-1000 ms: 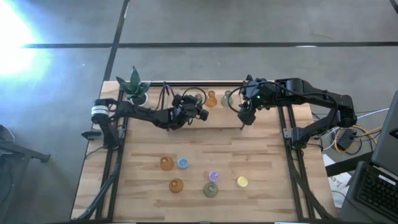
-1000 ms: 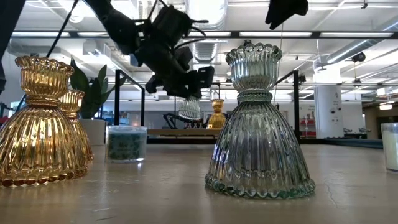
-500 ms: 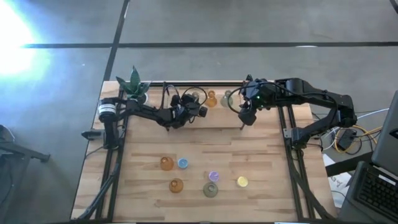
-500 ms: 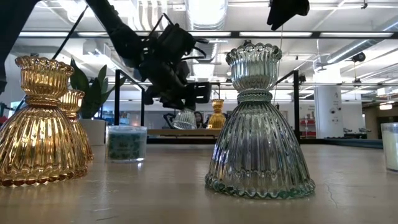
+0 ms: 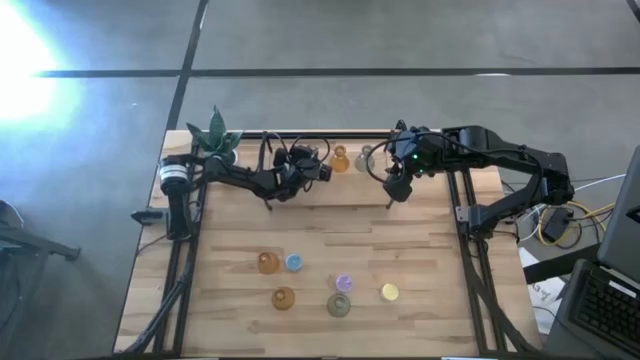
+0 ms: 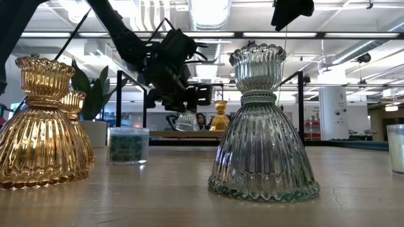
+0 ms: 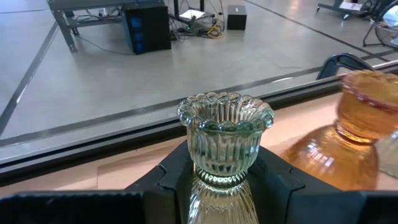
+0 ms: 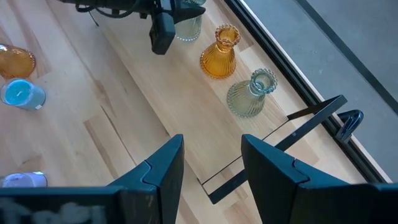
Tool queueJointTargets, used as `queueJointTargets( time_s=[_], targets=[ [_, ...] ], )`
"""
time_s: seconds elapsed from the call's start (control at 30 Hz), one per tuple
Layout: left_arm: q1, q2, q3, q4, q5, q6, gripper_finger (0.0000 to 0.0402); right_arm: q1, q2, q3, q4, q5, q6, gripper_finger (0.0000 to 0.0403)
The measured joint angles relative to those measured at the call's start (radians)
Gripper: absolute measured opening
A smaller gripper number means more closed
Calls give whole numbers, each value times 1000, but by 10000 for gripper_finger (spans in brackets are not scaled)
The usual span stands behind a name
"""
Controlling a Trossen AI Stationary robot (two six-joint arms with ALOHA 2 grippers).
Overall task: Pick & Place candle stick holders
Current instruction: Put the top green glass candlestick on the shelf
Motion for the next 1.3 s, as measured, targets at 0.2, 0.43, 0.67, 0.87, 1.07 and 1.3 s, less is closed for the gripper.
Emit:
queueJointTargets(
  time_s=[0.2,0.43,0.67,0.87,1.07,1.3],
  targets=[
    [15,3,-9,1,21,-21,135,0,0,-1,1,0,3,146],
    [15,12,-11,-4,49,-27,140,0,1,-1,2,0,3,146],
    [15,12,-11,-3,57,-30,147,0,1,-3,4,0,3,144],
    [14,11,-12,1,76,-34,149,0,1,-3,4,-1,3,137],
    [14,11,-12,1,77,-39,149,0,1,-3,3,-1,3,141],
    [12,8,-12,0,83,-52,149,0,1,-3,3,-2,3,145]
  ],
)
